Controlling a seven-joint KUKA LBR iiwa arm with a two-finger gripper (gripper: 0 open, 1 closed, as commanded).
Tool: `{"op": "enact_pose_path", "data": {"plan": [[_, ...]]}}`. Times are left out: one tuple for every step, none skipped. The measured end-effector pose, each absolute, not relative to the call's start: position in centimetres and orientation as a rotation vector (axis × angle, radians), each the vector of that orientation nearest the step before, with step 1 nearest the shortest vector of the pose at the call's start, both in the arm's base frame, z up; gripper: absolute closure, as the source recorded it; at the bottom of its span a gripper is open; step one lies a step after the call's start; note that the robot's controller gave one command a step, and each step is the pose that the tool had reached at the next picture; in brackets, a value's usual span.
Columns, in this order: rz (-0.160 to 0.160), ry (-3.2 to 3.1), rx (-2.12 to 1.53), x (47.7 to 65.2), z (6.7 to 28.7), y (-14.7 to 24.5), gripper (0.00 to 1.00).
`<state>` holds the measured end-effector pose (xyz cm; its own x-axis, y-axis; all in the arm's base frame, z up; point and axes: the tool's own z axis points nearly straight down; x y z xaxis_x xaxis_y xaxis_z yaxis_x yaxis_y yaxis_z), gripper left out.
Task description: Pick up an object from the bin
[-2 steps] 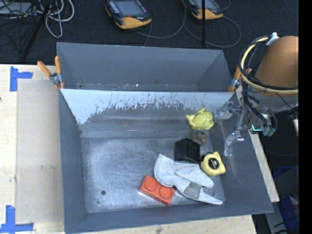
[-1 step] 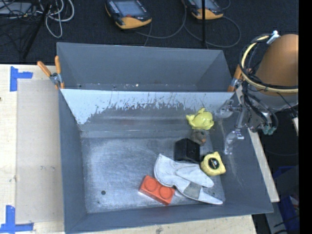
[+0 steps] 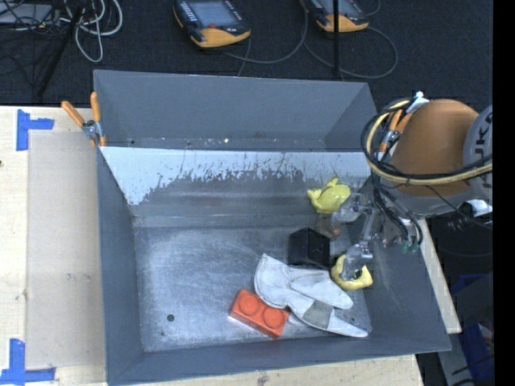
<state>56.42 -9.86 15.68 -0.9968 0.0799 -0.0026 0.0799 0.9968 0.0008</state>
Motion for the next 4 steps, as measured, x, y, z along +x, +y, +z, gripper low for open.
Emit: {"op": "enact_pose_path", "data": {"plan": [[0.003,3.138,0.243,51.3,15.7,-7.4,0.0],[0.002,3.129,0.311,51.5,14.5,-7.3,0.0],[-0.012,3.105,0.355,48.6,8.7,-5.8,0.0],[-0.003,3.115,0.328,48.5,8.0,-5.2,1.0]]}}
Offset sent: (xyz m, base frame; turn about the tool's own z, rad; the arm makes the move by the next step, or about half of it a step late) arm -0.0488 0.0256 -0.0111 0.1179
